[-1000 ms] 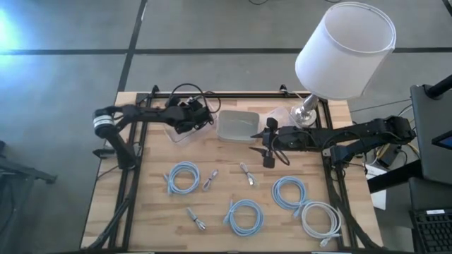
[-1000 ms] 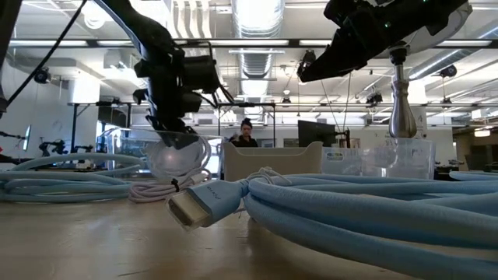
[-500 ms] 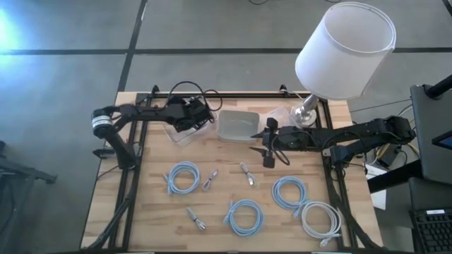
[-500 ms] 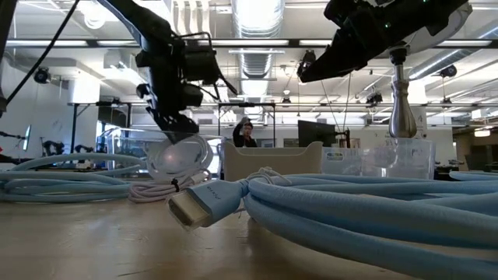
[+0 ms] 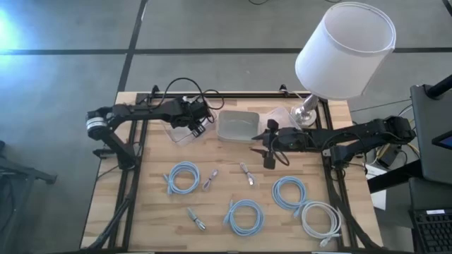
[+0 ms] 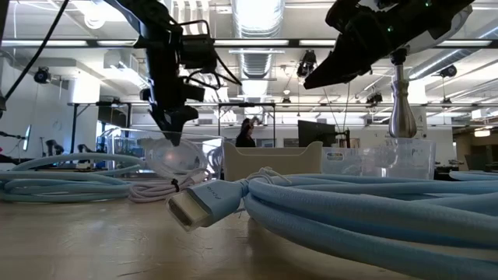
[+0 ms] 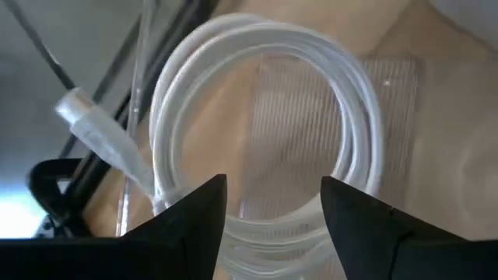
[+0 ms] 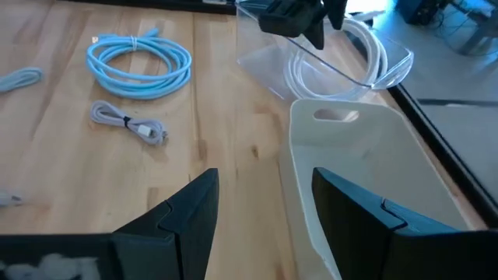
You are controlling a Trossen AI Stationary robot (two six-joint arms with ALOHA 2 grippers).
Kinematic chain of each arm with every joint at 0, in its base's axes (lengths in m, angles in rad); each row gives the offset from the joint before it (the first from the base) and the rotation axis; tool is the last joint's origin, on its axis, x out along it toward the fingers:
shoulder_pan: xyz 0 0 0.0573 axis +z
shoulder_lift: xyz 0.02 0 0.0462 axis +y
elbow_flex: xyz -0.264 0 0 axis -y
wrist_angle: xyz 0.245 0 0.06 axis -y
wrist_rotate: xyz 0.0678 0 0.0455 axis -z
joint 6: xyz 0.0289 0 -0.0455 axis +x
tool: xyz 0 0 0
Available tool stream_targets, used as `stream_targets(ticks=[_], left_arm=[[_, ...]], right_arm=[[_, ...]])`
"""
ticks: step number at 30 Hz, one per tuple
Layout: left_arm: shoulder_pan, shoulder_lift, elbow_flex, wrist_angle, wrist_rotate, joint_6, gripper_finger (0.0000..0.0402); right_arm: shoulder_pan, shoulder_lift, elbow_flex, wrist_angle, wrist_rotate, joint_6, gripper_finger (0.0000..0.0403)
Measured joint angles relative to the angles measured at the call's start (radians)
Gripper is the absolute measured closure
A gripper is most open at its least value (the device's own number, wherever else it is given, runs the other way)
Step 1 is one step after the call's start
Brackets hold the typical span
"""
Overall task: Pick & Place USB Port
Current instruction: Put the white HDMI cable into the left transparent bin
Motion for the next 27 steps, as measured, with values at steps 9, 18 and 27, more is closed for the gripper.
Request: stream_targets(ticks=[9,18,27], left_arm=[[-0.002,-0.001,0.027,-0.011,-0.107,0.045,0.019],[-0.036,-0.002,0.151,0.001,-0.106,0.127,0.019],[-0.063,-0.003,0.197,0.204,-0.071,0.295,0.019]], right_arm=[[0.001,0.0,0.019,-0.055,-0.147,0.084,0.0197],[0.085,-0.001,0.155,-0.643,-0.153,0.381,0.0197],[0.274,-0.001,0.187,-1.012,-0.275,0.794,0.0197]])
